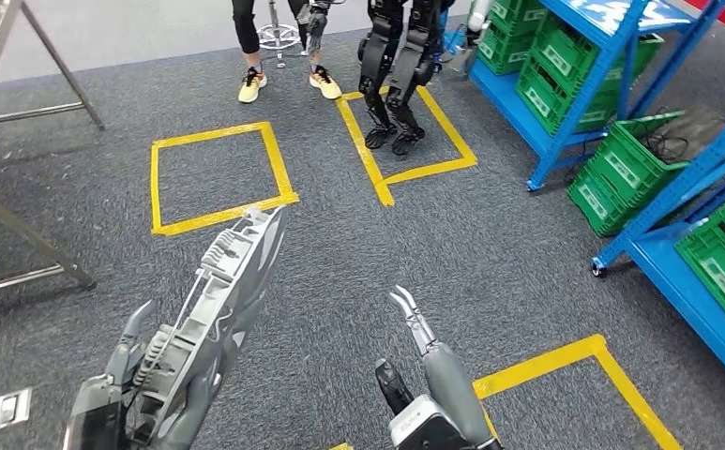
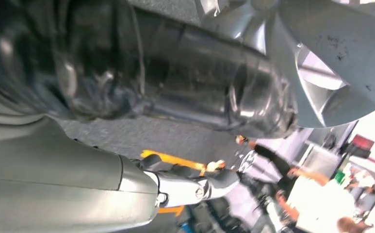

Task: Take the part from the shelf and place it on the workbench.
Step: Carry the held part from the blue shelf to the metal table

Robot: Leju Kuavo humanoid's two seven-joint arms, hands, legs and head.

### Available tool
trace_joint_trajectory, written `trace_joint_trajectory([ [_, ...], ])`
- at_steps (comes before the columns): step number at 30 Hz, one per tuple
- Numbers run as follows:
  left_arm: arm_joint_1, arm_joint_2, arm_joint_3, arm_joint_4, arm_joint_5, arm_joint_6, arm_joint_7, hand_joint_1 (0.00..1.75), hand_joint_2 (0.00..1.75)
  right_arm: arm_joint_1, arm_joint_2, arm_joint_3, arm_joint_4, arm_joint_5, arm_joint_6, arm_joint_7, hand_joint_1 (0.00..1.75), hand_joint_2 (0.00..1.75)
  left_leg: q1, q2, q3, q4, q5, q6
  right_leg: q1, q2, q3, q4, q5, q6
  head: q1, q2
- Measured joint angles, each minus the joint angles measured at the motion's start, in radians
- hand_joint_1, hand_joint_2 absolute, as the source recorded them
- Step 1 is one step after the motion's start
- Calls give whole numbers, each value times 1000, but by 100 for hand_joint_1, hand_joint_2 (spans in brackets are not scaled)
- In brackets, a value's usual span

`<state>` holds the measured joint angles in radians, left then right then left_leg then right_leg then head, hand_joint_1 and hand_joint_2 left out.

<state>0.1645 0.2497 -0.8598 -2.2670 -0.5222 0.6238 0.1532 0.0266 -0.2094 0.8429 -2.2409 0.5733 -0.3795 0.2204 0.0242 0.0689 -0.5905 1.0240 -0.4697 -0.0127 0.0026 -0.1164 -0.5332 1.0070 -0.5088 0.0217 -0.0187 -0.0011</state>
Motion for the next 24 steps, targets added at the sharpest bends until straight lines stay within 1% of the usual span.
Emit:
trace_joint_trajectory([
  [1, 0, 0, 0, -2, -2, 3, 2, 175, 175, -2, 2, 1, 1, -2, 2, -1, 0, 0, -3, -13, 1, 1, 2, 6, 1, -10, 2, 2, -2, 6, 3, 0],
  [2, 2, 1, 0, -5, -5, 6, 2, 175, 175, -4, 2, 2, 2, -3, 4, -2, 0, 0, -3, -26, -1, 1, 4, 13, -2, -19, 9, 2, -3, 11, 7, 0],
  [3, 4, 2, 1, -7, -7, 8, 3, 175, 175, -7, 3, 3, 3, -5, 5, -3, 0, 0, -3, -39, -3, 0, 7, 19, -6, -10, 10, 7, -8, 17, 10, 0],
  [4, 6, 2, 1, -10, -9, 10, 4, 175, 175, -10, 4, 3, 4, -7, 6, -5, 0, 0, -2, -51, -4, -2, 10, 25, -9, 13, 6, 24, -22, 23, 13, 0],
  [5, 8, 3, 1, -12, -11, 12, 5, 175, 175, -12, 4, 4, 4, -9, 8, -7, 0, 0, 0, -62, -5, -3, 13, 30, -11, 44, -10, 60, -45, 26, 18, 0],
  [6, 9, 3, 1, -14, -13, 14, 6, 175, 175, -14, 4, 4, 5, -12, 10, -8, 0, 0, -1, -73, -7, -3, 15, 33, -13, 78, -36, 115, -77, 28, 24, 0],
  [7, 9, 4, 2, -15, -15, 15, 8, 175, 175, -14, 4, 4, 6, -14, 11, -10, 0, 0, -3, -86, -9, -3, 17, 37, -13, 97, -67, 183, -108, 27, 31, 0],
  [8, 9, 4, 2, -16, -16, 15, 9, 175, 175, -14, 4, 5, 7, -17, 12, -11, 0, 0, -5, -100, -11, -3, 19, 39, -13, 105, -98, 247, -129, 25, 36, 0],
  [9, 10, 5, 2, -16, -18, 15, 9, 175, 175, -14, 4, 5, 10, -19, 13, -12, 0, 0, -8, -114, -13, -2, 20, 41, -13, 108, -120, 288, -136, 22, 39, 0],
  [10, 10, 5, 2, -17, -19, 16, 10, 175, 175, -14, 4, 5, 12, -20, 14, -12, 0, 0, -10, -129, -14, -2, 21, 42, -11, 110, -126, 292, -123, 17, 41, 0],
  [11, 10, 6, 2, -17, -20, 16, 10, 175, 175, -14, 4, 6, 13, -20, 14, -13, 0, 0, -11, -145, -14, -2, 22, 42, -9, 114, -115, 257, -93, 10, 42, 0],
  [12, 11, 7, 2, -18, -20, 16, 10, 175, 175, -15, 5, 6, 14, -21, 14, -13, 0, 0, -11, -160, -14, -2, 24, 41, -6, 127, -89, 194, -54, 2, 43, 0],
  [13, 11, 7, 2, -19, -20, 16, 10, 175, 175, -16, 5, 6, 14, -21, 14, -13, 0, 0, -11, -175, -15, -1, 26, 39, -4, 153, -61, 125, -23, -7, 45, 0],
  [14, 11, 8, 2, -19, -21, 16, 10, 175, 175, -17, 6, 6, 14, -21, 14, -14, 0, 0, -10, -188, -17, -1, 28, 37, -3, 178, -38, 67, -2, -14, 44, 0],
  [15, 11, 8, 2, -20, -21, 16, 10, 175, 175, -18, 6, 6, 15, -21, 14, -14, 0, 0, -7, -199, -21, -1, 31, 32, -1, 197, -26, 31, 7, -19, 45, 0],
  [16, 11, 8, 2, -20, -21, 16, 10, 175, 175, -19, 7, 6, 15, -21, 15, -14, 0, 0, -4, -211, -26, -3, 35, 25, 1, 205, -22, 17, 5, -22, 46, 0],
  [17, 11, 9, 2, -21, -22, 16, 11, 175, 175, -19, 8, 6, 15, -21, 15, -15, 0, 0, -1, -225, -30, -6, 39, 17, 3, 195, -16, 8, 8, -24, 48, 0],
  [18, 13, 9, 2, -22, -23, 16, 12, 175, 175, -20, 9, 6, 15, -21, 16, -16, 0, 0, 1, -229, -36, -6, 42, 11, 2, 181, -10, -2, 14, -26, 51, 0],
  [19, 14, 9, 1, -23, -24, 16, 14, 175, 175, -21, 10, 6, 16, -20, 17, -17, 0, 0, -2, -215, -45, -1, 39, 6, 0, 167, -1, -14, 22, -28, 49, 0],
  [20, 14, 10, 1, -24, -25, 16, 16, 175, 175, -23, 12, 7, 16, -20, 17, -18, 0, 0, -6, -185, -58, 18, 26, 3, -1, 152, 8, -28, 31, -30, 44, 0],
  [21, 13, 12, 0, -25, -26, 15, 18, 175, 175, -24, 13, 7, 16, -18, 17, -19, 0, 0, -9, -147, -77, 55, 2, 2, -1, 137, 12, -37, 37, -31, 37, 0],
  [22, 12, 13, 0, -25, -28, 15, 21, 175, 175, -24, 13, 7, 17, -17, 16, -19, 0, 0, -12, -110, -99, 105, -28, 0, 2, 123, 13, -40, 39, -32, 30, 0],
  [23, 11, 15, 0, -25, -29, 14, 24, 175, 175, -22, 14, 7, 18, -17, 14, -20, 0, 0, -11, -90, -123, 161, -57, -3, 5, 106, 12, -38, 38, -34, 25, 0],
  [24, 11, 16, 0, -25, -30, 14, 27, 175, 175, -19, 14, 7, 18, -16, 11, -20, 0, 0, -9, -80, -140, 205, -73, -5, 6, 90, 10, -35, 37, -34, 21, 0],
])
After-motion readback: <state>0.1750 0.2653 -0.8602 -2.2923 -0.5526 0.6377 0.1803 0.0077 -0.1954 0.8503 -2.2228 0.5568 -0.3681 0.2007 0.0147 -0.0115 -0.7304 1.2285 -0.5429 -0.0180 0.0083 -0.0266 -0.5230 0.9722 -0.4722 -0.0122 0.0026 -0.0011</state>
